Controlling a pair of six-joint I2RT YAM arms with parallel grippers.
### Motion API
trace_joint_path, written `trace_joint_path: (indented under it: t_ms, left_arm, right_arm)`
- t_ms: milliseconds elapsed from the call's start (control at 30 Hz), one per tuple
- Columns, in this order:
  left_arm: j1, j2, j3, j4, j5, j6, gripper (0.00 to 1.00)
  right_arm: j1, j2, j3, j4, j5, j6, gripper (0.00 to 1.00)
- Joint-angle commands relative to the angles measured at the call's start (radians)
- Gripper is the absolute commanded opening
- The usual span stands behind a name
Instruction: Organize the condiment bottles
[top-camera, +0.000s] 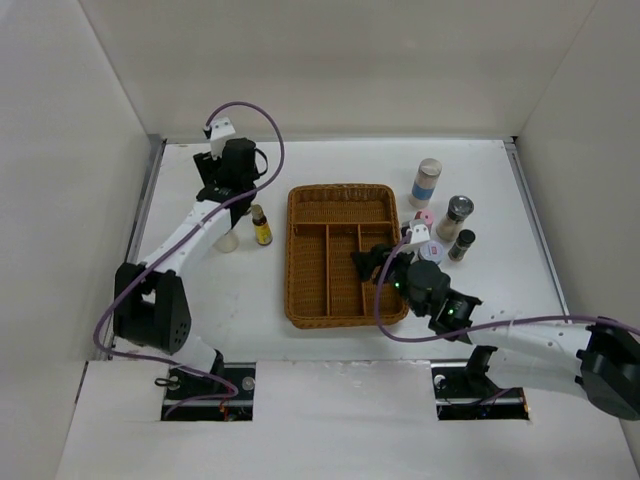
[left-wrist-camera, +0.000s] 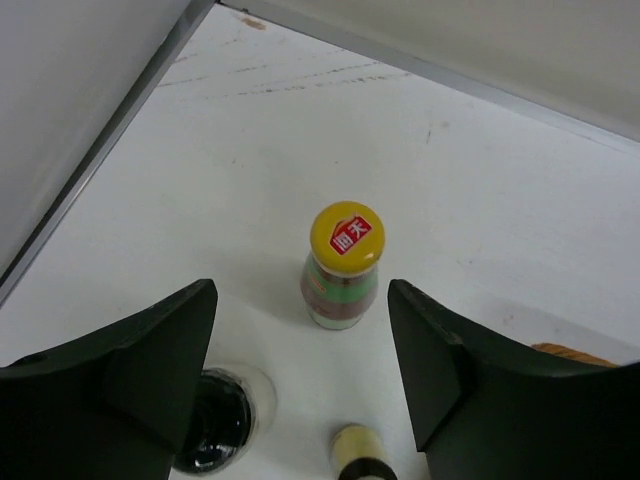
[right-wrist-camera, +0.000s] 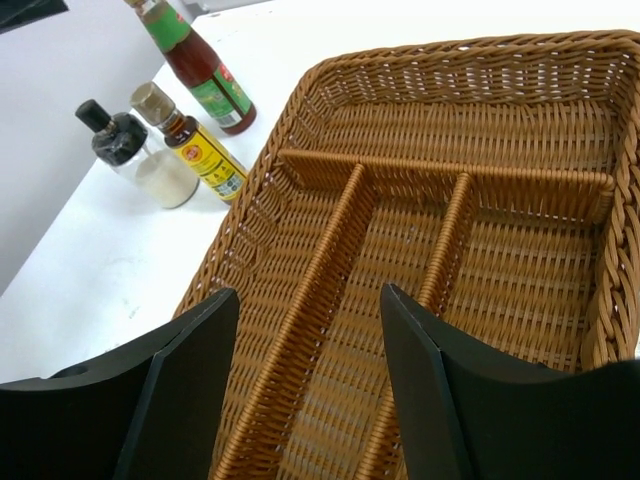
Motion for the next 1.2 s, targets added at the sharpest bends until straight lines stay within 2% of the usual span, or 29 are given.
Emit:
trace_joint_path:
  t_ms: [0, 333, 433, 600, 767, 1167]
  left_arm:
    - [0.043, 0.034, 0.088, 0.023, 0.065, -0.018, 0.67]
    - [0.101, 0.161, 0.139, 0.061, 0.176, -0.013, 0.61]
    - [0.112, 0.186, 0.158, 0.065, 0.198, -0.013, 0.53]
    - [0.110, 0.206, 0.185, 0.065, 0.194, -0.013, 0.30]
    - [0.086, 0.164, 0.183, 0.094, 0.136, 0.007, 0.19]
    - [0.020, 0.014, 0.252, 0.134, 0.100, 0.074, 0.15]
  right_arm:
    - [-0.002, 0.012, 0.001, 0.070, -0.016, 0.002, 0.66]
    - [-0.016, 0.034, 0.000, 0.082, -0.027, -0.001, 0.66]
    - [-0.016, 0.044, -0.002, 0.093, -0.029, -0.001, 0.66]
    - [-0.018, 0.054, 0.000, 0.093, -0.029, -0.001, 0.65]
    - [-0.016, 0.067, 0.005, 0.093, -0.030, -0.002, 0.64]
    - [-0.018, 0.067, 0.005, 0.092, -0.029, 0.001, 0.64]
